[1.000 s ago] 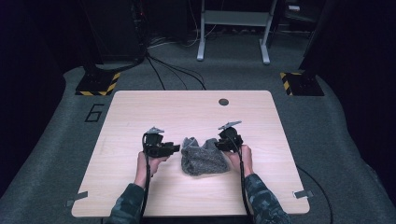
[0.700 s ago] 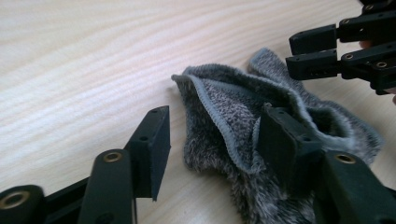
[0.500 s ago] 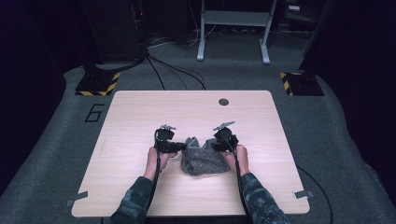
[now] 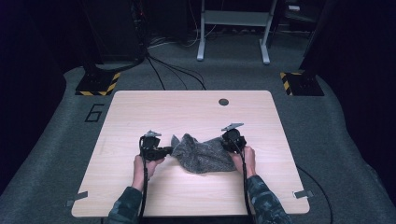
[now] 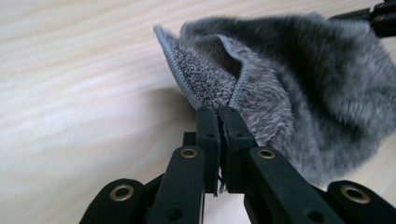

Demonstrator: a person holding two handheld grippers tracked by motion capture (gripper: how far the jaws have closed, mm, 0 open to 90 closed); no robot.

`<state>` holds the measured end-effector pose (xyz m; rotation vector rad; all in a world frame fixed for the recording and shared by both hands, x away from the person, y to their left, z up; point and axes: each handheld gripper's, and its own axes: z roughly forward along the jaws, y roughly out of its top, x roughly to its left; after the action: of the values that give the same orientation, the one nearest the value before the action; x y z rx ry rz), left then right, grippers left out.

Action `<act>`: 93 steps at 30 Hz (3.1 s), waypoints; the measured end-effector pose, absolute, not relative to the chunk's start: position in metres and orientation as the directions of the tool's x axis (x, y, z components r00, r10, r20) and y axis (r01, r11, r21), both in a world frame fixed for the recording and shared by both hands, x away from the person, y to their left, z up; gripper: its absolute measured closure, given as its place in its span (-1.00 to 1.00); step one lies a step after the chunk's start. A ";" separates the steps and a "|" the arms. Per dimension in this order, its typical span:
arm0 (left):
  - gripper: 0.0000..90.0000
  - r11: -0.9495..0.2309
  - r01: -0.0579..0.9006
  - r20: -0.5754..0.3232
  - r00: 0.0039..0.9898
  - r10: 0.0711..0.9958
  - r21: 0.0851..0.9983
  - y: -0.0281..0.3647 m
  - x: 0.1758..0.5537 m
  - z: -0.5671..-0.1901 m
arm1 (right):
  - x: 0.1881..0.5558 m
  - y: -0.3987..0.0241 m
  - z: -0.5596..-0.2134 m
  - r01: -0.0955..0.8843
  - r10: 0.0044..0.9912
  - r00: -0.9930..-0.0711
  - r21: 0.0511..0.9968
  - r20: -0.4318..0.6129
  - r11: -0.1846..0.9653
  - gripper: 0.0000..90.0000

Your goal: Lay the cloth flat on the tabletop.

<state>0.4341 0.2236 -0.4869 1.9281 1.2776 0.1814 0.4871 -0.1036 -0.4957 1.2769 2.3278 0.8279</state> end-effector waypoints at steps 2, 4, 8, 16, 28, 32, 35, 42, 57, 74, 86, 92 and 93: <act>0.94 -0.181 0.713 -0.286 0.483 0.828 0.678 0.227 0.430 -0.488 | 0.485 -0.106 -0.495 0.639 0.851 -0.523 0.646 -0.033 0.418 0.93; 0.94 -0.189 0.724 -0.283 0.477 0.832 0.664 0.234 0.422 -0.492 | 0.483 -0.110 -0.496 0.640 0.856 -0.515 0.648 -0.036 0.412 0.93; 0.94 -0.206 0.757 -0.303 0.473 0.827 0.620 0.251 0.404 -0.504 | 0.480 -0.117 -0.499 0.646 0.856 -0.515 0.641 -0.035 0.415 0.92; 0.19 -0.217 0.776 -0.289 0.455 0.842 0.592 0.261 0.404 -0.493 | 0.482 -0.114 -0.498 0.656 0.852 -0.523 0.630 -0.017 0.416 0.60; -0.03 -0.233 0.775 -0.183 0.407 0.895 0.587 0.242 0.454 -0.493 | 0.498 -0.111 -0.496 0.673 0.865 -0.501 0.633 0.008 0.384 0.23; -0.03 -0.252 0.777 -0.137 0.396 0.908 0.577 0.238 0.457 -0.498 | 0.500 -0.111 -0.498 0.675 0.865 -0.501 0.628 0.006 0.387 0.20; -0.02 -0.276 0.777 -0.105 0.400 0.911 0.566 0.235 0.461 -0.502 | 0.503 -0.111 -0.501 0.677 0.867 -0.499 0.626 0.005 0.387 0.19; 0.22 -0.360 0.736 -0.003 0.441 0.897 0.573 0.224 0.461 -0.503 | 0.508 -0.110 -0.506 0.685 0.871 -0.491 0.616 -0.003 0.389 0.17; 0.96 -0.378 0.705 -0.019 0.484 0.875 0.600 0.222 0.457 -0.505 | 0.507 -0.127 -0.507 0.689 0.833 -0.543 0.622 0.105 0.371 0.93; 0.98 -0.341 0.580 0.077 0.432 0.899 0.740 0.225 0.520 -0.433 | 0.546 -0.123 -0.433 0.583 0.853 -0.522 0.730 0.001 0.356 0.98; 0.98 -0.420 0.295 0.259 0.457 0.851 0.858 0.225 0.479 -0.326 | 0.505 -0.139 -0.326 0.356 0.840 -0.540 0.891 -0.050 0.282 0.97; 0.95 -0.423 0.428 0.126 0.568 0.813 0.799 0.227 0.427 -0.419 | 0.445 -0.151 -0.412 0.470 0.802 -0.597 0.817 0.017 0.333 0.90; 0.95 -0.428 0.447 0.112 0.577 0.809 0.786 0.227 0.419 -0.434 | 0.445 -0.151 -0.412 0.470 0.802 -0.597 0.817 0.017 0.333 0.90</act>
<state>0.4192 0.2268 -0.4338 2.0761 0.9977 0.6316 0.4449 -0.1508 -0.4115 1.1231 2.2130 1.1589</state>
